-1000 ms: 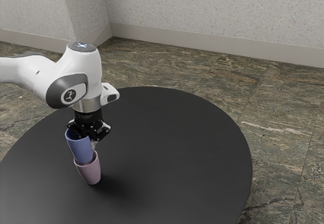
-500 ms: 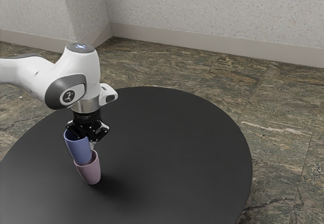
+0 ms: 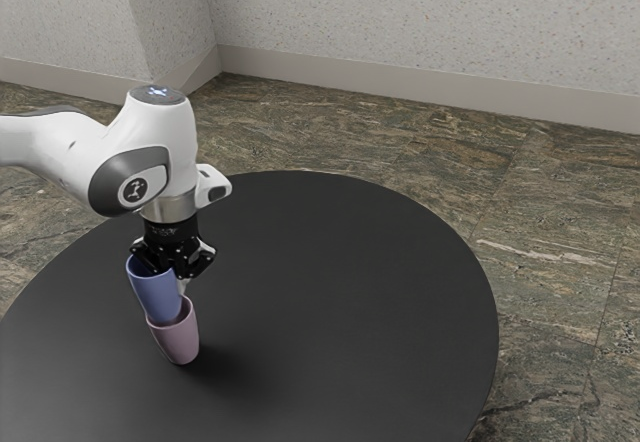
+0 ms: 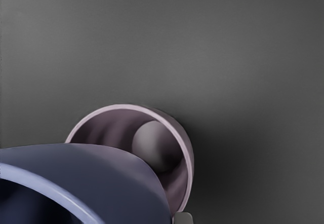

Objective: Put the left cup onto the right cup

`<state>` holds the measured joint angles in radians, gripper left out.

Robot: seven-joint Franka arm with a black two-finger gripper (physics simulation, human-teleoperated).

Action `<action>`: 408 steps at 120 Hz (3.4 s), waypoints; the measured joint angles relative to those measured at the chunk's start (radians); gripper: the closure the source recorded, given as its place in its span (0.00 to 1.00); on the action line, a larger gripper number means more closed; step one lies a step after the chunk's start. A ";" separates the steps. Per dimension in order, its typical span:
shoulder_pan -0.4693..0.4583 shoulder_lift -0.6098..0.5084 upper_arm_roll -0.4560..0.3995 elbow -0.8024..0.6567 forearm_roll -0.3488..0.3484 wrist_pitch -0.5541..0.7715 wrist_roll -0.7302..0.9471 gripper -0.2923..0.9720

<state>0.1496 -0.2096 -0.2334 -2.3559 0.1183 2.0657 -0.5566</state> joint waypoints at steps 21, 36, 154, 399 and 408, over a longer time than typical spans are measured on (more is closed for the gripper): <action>0.000 0.000 0.006 0.000 0.000 0.000 0.001 0.85; 0.001 0.000 0.014 0.000 0.001 0.000 0.003 0.85; 0.007 0.017 0.046 0.009 0.025 0.016 0.035 0.85; 0.006 0.045 -0.012 0.026 0.034 0.019 -0.026 0.85; 0.006 0.050 -0.012 0.026 0.033 0.023 -0.028 0.85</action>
<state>0.1558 -0.1596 -0.2458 -2.3302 0.1513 2.0890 -0.5848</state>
